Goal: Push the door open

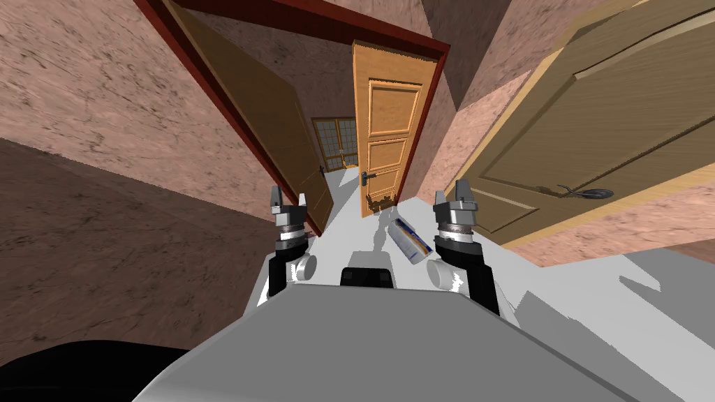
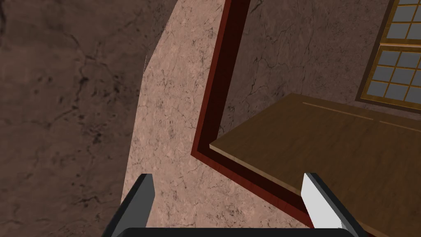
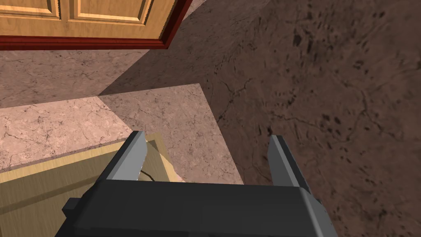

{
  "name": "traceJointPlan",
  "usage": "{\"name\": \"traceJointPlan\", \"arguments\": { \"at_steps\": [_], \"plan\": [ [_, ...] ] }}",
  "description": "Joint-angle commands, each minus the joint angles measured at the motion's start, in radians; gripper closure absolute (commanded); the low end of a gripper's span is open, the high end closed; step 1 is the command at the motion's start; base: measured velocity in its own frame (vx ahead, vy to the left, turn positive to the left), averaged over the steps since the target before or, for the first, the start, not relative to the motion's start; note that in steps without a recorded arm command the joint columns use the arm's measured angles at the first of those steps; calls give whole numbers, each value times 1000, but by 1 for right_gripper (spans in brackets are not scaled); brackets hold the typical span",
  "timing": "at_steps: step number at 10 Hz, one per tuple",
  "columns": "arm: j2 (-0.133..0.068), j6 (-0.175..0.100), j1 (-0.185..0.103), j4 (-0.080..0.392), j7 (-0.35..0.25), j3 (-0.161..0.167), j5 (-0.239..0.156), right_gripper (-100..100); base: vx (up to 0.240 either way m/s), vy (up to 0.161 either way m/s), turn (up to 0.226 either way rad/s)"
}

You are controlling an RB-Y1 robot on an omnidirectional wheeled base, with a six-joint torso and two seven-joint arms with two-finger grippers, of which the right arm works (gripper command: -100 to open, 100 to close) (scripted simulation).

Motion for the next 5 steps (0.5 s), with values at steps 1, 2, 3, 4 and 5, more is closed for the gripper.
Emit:
{"name": "traceJointPlan", "arguments": {
  "at_steps": [1, 2, 3, 4, 5],
  "plan": [
    [-13, -6, 0, 17, -15, 2, 3, -100, 119, 4, 10],
    [-17, -8, -1, 22, -20, 3, 4, -100, 182, -11, 13],
    [-25, -13, -1, 34, -29, 5, 6, -100, 176, -4, 15],
    [-33, -17, -1, 45, -40, 6, 8, -100, 177, 9, 12],
    [-44, -23, -1, 61, -53, 9, 11, -100, 197, 43, 21]
  ]
}}
